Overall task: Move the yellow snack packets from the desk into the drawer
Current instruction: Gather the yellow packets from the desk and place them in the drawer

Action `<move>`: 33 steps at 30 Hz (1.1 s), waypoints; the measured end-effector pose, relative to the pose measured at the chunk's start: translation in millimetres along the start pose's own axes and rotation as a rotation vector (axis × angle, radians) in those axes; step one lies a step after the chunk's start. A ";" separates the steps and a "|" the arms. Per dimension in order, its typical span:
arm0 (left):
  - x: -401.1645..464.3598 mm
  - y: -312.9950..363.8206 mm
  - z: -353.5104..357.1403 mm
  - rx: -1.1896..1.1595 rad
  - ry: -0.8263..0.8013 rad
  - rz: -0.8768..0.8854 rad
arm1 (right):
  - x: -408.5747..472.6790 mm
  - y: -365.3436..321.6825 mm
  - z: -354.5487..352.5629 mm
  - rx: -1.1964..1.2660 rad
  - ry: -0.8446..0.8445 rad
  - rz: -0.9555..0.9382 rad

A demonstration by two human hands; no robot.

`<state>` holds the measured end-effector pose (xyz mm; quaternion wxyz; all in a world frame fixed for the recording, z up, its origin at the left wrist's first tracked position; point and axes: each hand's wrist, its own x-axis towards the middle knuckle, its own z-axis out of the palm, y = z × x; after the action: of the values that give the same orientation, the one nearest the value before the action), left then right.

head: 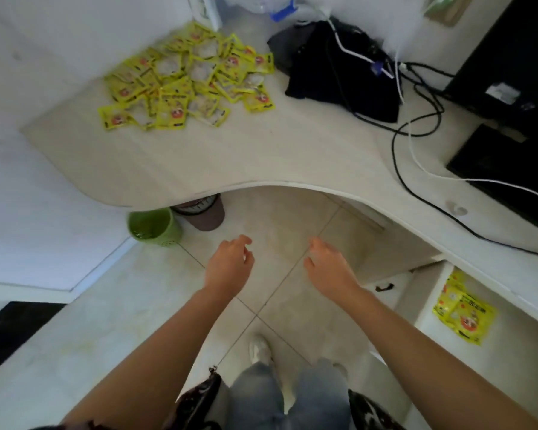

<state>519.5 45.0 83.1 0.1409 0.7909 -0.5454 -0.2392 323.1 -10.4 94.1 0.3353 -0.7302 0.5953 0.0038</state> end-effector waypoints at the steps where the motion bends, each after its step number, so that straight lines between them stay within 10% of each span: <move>1: 7.1 -8.7 -9.0 0.003 0.011 -0.009 | 10.1 -11.8 1.4 -0.001 -0.007 -0.004; 33: 338.8 -106.3 -161.8 -0.005 0.113 -0.388 | 387.4 -244.5 -70.8 -0.172 -0.168 -0.302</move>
<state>788.6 -237.3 92.4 0.1244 0.8930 -0.3733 -0.2186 621.2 -364.9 110.8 0.3168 -0.8342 0.4466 0.0653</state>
